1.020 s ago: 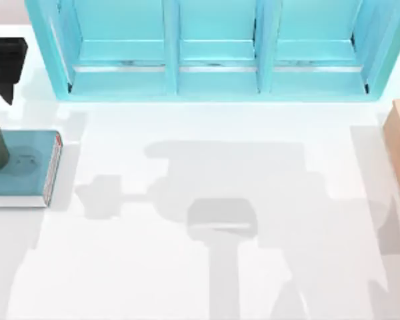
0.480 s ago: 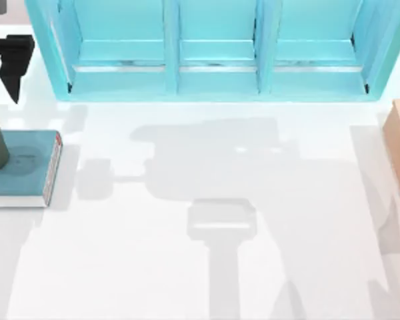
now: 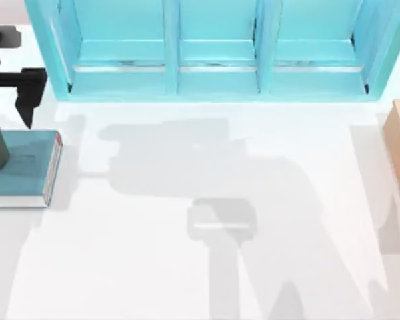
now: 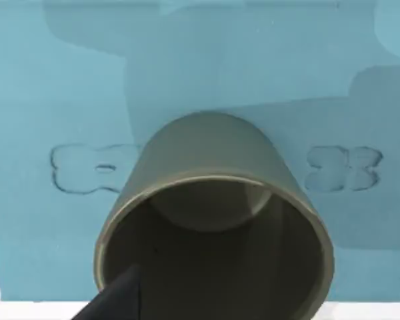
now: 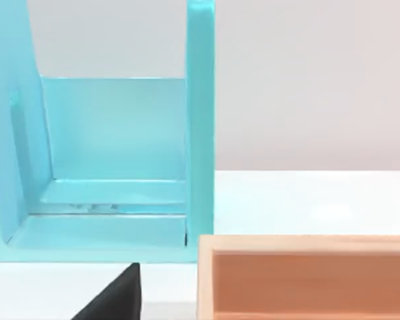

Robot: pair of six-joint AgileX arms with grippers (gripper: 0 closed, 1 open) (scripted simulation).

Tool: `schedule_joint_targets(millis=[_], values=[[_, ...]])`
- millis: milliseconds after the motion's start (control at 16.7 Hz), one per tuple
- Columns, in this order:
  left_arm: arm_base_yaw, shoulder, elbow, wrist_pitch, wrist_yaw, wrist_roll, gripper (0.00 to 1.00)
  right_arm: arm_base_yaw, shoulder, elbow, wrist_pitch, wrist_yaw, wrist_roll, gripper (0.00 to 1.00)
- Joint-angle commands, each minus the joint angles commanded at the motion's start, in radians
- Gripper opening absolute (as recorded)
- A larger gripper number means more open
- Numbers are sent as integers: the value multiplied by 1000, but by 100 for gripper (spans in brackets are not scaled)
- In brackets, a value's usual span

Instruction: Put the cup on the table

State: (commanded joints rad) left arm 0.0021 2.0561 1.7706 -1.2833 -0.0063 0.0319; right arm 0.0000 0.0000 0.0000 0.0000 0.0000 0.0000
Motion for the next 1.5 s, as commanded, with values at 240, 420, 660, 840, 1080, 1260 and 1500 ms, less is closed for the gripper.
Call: schedule_joint_targets(millis=[240, 420, 660, 840, 1080, 1260, 1500], values=[[3, 6, -149, 153, 0, 3, 100, 0, 0, 0, 0, 0, 0, 100], [3, 7, -162, 166, 0, 3, 100, 0, 0, 0, 0, 0, 0, 100], [3, 7, -162, 166, 0, 3, 85, 0, 0, 0, 0, 0, 0, 100], [3, 7, -162, 166, 0, 3, 62, 0, 0, 0, 0, 0, 0, 100], [3, 7, -162, 166, 0, 3, 32, 0, 0, 0, 0, 0, 0, 100], [3, 7, -162, 166, 0, 3, 10, 0, 0, 0, 0, 0, 0, 100], [3, 7, -162, 166, 0, 3, 0, 0, 0, 0, 0, 0, 0, 100]])
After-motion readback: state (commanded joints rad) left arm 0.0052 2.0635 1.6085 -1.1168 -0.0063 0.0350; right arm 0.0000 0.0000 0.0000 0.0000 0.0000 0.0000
